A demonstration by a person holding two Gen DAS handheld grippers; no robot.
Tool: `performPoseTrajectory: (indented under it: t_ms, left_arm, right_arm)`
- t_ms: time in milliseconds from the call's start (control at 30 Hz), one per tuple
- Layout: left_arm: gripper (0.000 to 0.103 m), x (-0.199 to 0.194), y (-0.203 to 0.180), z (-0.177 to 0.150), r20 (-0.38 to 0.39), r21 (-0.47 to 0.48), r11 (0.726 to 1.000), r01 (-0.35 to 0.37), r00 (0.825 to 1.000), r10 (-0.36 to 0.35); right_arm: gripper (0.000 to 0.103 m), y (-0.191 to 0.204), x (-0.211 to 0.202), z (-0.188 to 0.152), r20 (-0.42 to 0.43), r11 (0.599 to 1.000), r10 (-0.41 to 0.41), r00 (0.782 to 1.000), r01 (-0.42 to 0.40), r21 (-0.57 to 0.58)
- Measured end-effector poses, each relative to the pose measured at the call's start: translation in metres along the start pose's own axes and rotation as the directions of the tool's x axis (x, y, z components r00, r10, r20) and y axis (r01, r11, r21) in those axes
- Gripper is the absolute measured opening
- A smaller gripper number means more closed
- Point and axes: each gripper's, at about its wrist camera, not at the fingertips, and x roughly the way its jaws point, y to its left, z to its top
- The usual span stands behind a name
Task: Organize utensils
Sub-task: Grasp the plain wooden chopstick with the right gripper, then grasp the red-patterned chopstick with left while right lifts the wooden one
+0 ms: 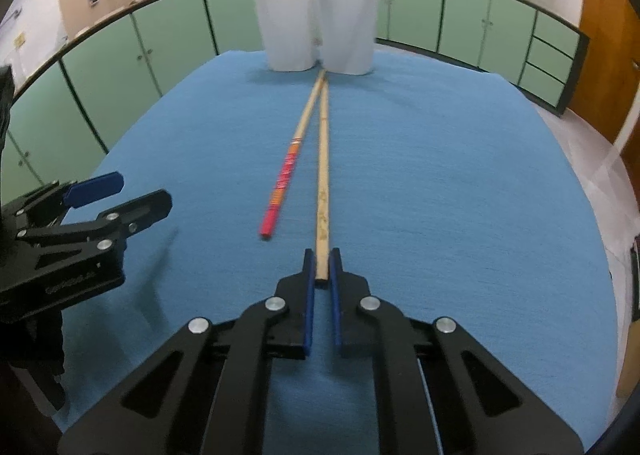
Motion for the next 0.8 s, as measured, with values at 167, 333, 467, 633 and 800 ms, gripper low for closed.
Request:
performPoseTrajectory:
  t_ms: [167,333,467,633,800]
  left_arm:
    - [0.071,0.003,-0.023,0.005,0.005,0.014,0.999,0.045,0.999,-0.045]
    - [0.071,0.01,-0.048,0.008,-0.002,0.032,0.997,0.074,0.997,-0.074]
    - [0.064,0.022,-0.062,0.01,-0.026,0.032,0.997,0.075,0.997,-0.075]
    - [0.056,0.033,-0.068,0.009,-0.05,0.033,0.998,0.057,0.997,-0.056]
    - [0.044,0.037,-0.072,0.011,-0.052,0.041,0.999,0.031,0.998,-0.029]
  right_arm:
    - [0.006,-0.025,-0.007,0.0,0.014,0.998,-0.033,0.999,0.032,0.053]
    - [0.006,-0.049,-0.01,-0.002,0.022,0.993,-0.061,0.998,0.058,0.104]
    - [0.006,-0.063,-0.012,-0.001,0.03,0.989,-0.068,0.997,0.063,0.132]
    - [0.006,-0.069,-0.013,-0.002,0.04,0.99,-0.063,0.997,0.057,0.131]
    - [0.006,-0.073,-0.012,-0.004,0.04,0.989,-0.048,0.998,0.042,0.142]
